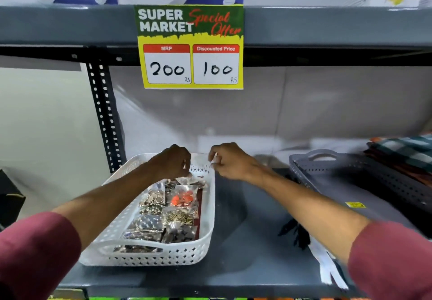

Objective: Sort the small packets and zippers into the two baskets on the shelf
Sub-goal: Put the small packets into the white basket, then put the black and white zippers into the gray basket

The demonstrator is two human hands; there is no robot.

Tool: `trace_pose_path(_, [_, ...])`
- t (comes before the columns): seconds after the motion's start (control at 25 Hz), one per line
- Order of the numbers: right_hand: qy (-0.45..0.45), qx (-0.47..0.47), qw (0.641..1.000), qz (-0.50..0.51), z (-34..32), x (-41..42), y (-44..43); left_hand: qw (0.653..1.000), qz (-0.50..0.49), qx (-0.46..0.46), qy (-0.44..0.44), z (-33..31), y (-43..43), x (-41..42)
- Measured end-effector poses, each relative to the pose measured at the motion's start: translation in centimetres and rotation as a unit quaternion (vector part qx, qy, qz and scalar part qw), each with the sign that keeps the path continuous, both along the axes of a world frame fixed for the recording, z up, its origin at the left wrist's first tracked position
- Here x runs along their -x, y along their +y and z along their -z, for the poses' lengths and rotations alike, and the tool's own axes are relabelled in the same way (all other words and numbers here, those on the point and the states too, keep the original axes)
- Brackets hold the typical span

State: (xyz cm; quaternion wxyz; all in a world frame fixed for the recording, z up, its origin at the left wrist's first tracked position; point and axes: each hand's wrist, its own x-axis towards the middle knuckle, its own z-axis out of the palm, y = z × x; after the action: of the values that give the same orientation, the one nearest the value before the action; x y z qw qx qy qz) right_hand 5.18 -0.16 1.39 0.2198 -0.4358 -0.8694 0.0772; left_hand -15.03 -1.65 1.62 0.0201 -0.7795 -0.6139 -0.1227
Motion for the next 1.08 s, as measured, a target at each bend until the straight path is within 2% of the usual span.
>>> trace_pose_path(0.12, [-0.031,-0.033,0.993,0.108,-1.9,-5.6,0.2,0.995,0.057,-0.003,-0.077,-0.8,-0.4,-6.7])
trace_pose_path(0.24, [-0.129,-0.010,0.971,0.200,-2.4,-10.7,-0.9,0.991,0.090,0.044,-0.086,-0.5,-0.9,-13.1])
trace_pose_path(0.36, [-0.251,-0.001,0.946,0.207,-1.4,-13.2,-3.0,0.987,0.103,0.101,-0.071,0.6,-1.2,-18.0])
trace_pose_path(0.44, [-0.275,0.017,0.941,0.197,-0.3,-13.7,-3.8,0.982,0.073,0.153,-0.080,1.7,-1.2,-20.7])
trace_pose_path(0.56, [-0.268,0.056,0.942,0.193,0.7,-13.9,-4.2,0.962,0.025,0.224,-0.154,3.7,-1.0,-23.5])
trace_pose_path(0.72, [-0.244,0.116,0.937,0.222,1.1,-13.6,-4.8,0.954,-0.005,0.188,-0.233,4.5,-1.2,-24.6])
trace_pose_path(0.84, [-0.179,0.137,0.947,0.229,1.0,-13.8,-4.9,0.948,-0.013,0.167,-0.272,4.8,-1.2,-24.9])
trace_pose_path(1.08, [-0.084,0.119,0.963,0.226,-0.2,-14.9,-5.0,0.933,-0.020,0.160,-0.321,4.8,-1.0,-24.6])
